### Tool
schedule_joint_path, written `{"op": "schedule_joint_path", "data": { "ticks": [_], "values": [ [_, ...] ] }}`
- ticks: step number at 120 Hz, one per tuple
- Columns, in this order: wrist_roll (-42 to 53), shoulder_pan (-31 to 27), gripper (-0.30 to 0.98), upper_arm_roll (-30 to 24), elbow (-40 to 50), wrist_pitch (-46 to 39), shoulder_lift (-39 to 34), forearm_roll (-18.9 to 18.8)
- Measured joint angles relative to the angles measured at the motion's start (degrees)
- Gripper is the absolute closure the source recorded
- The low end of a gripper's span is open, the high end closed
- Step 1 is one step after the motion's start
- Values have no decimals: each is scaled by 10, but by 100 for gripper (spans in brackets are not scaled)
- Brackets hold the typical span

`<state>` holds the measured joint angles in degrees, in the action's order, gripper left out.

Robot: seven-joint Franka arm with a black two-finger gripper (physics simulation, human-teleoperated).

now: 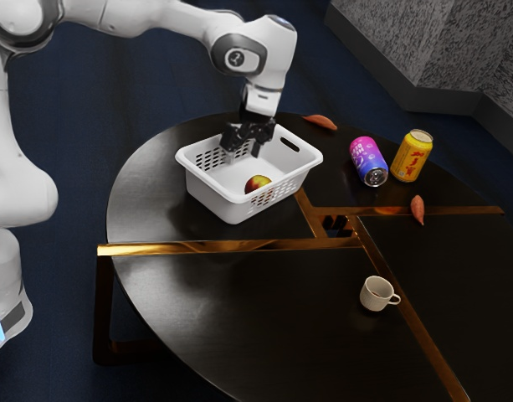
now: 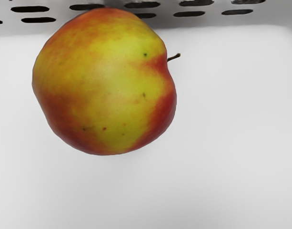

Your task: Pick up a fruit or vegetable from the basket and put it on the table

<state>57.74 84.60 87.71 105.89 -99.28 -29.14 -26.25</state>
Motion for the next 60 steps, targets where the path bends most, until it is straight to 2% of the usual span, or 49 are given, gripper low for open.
{"op": "schedule_joint_path", "data": {
  "ticks": [28,60],
  "values": [
    [2,46,2,41,-1,-15,-1,0],
    [4,53,2,59,0,-27,-1,0]
  ]
}}
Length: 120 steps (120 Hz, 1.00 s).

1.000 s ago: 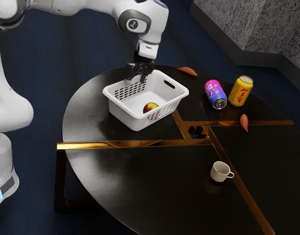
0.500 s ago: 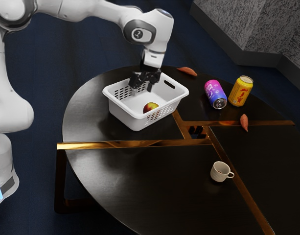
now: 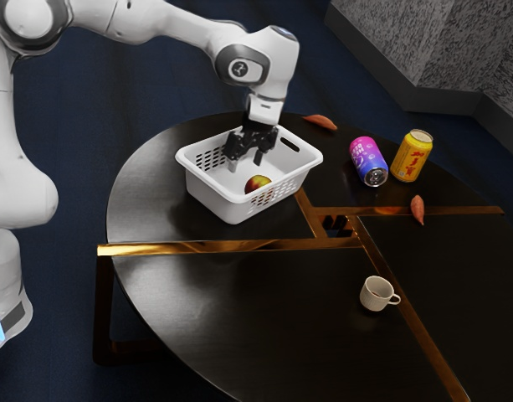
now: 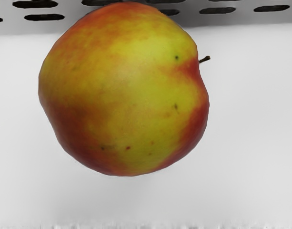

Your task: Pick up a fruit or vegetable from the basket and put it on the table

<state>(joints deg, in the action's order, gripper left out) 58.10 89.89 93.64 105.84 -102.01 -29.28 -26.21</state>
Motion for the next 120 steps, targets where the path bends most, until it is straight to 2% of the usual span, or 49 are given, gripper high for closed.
{"op": "schedule_joint_path", "data": {
  "ticks": [100,120],
  "values": [
    [3,34,2,10,1,-28,-1,0],
    [3,52,2,27,1,-31,-2,0]
  ]
}}
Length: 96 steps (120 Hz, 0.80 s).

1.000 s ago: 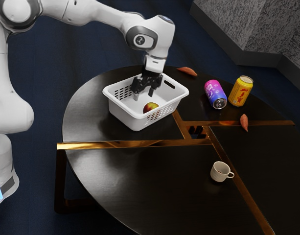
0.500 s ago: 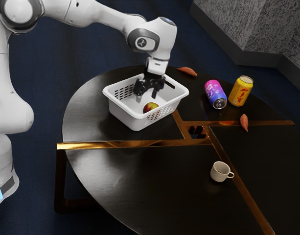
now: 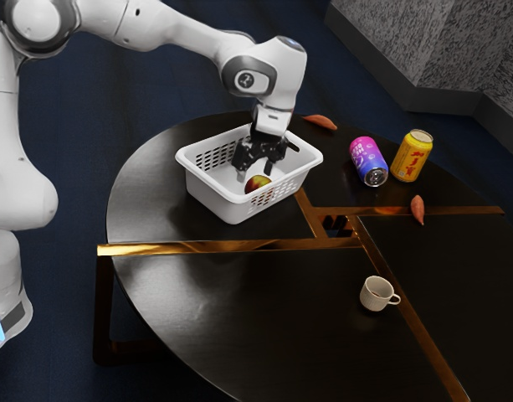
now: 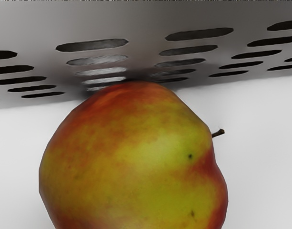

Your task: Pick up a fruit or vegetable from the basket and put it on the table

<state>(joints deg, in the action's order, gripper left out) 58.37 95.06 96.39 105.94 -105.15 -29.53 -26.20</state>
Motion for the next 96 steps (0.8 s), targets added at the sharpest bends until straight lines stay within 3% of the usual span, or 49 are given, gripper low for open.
{"op": "schedule_joint_path", "data": {
  "ticks": [96],
  "values": [
    [3,48,2,47,-3,-43,-9,-1]
  ]
}}
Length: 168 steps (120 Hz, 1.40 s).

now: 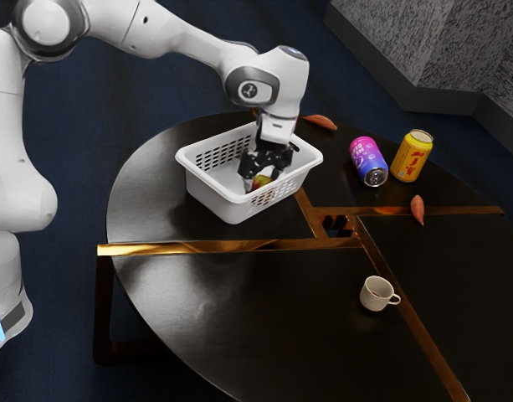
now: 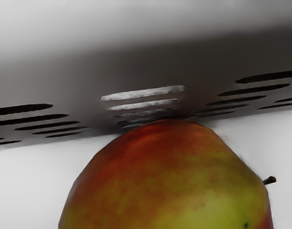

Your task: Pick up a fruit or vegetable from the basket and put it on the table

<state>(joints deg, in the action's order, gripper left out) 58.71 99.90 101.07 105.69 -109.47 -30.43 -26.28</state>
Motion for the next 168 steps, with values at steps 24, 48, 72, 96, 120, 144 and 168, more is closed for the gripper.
{"op": "schedule_joint_path", "data": {
  "ticks": [24,48,72,96,120,144,168],
  "values": [
    [1,10,2,5,1,-17,-7,0],
    [1,14,2,14,3,-26,-13,0],
    [2,14,2,15,3,-38,-15,0],
    [2,18,2,21,6,-43,-20,0],
    [3,22,6,25,7,-45,-20,0],
    [3,22,17,26,6,-53,-20,-2],
    [3,22,19,25,6,-53,-20,-1]
  ]
}}
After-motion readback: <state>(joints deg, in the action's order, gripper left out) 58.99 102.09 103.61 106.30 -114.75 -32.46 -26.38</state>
